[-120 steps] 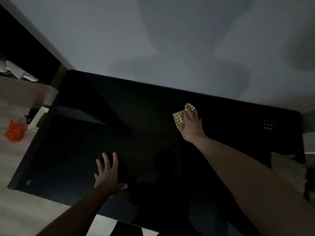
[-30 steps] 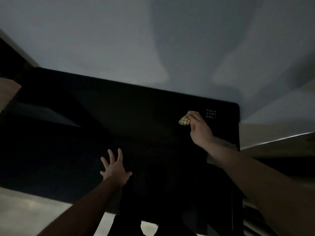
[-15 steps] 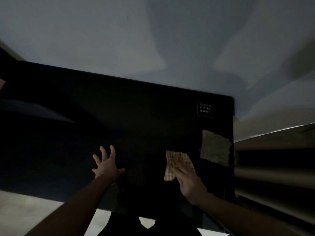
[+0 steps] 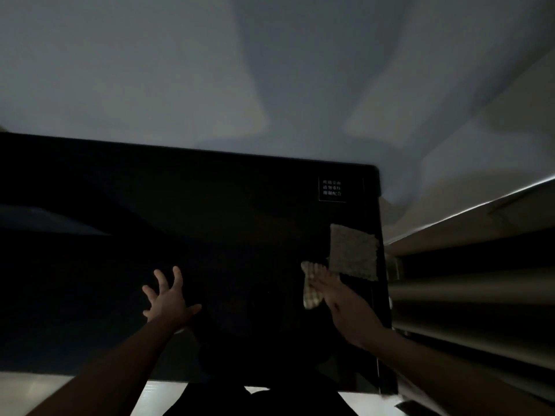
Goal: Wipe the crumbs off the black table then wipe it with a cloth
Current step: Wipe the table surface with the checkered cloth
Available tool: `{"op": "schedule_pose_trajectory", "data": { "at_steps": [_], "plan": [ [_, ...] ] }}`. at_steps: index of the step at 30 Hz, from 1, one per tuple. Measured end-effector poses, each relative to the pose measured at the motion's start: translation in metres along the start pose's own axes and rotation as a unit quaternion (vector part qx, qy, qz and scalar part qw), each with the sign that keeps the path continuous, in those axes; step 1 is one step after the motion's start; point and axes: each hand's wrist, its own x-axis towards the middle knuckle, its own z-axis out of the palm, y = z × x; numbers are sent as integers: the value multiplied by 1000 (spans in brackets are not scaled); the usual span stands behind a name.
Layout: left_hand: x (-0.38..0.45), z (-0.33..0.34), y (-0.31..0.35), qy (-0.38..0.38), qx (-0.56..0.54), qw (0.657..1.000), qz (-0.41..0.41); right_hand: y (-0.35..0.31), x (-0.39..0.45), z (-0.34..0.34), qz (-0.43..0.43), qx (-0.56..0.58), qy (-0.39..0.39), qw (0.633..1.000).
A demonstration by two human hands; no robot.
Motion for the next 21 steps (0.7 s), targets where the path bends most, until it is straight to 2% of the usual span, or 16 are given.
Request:
{"op": "schedule_pose_trajectory", "data": {
  "at_steps": [4,8,11,14,15,17,19,21],
  "plan": [
    [2,0,0,-3,18,1000,5,22,5,4,20,-7,-61,998],
    [4,2,-3,-4,17,1000,9,34,-73,18,19,-3,-9,1000],
    [4,2,-4,-5,22,1000,9,41,-145,22,64,25,5,998],
    [5,2,-3,-6,28,1000,8,30,-168,14,151,76,-44,985],
    [5,3,-3,-7,26,1000,6,23,-161,7,134,77,-70,986],
    [6,3,-3,-8,24,1000,2,12,-124,-5,122,104,-47,986],
    [6,3,-4,-8,29,1000,-2,7,-77,-26,155,81,25,984],
    [6,3,-3,-8,32,999,-1,-3,-21,-50,175,123,121,969]
  ]
}}
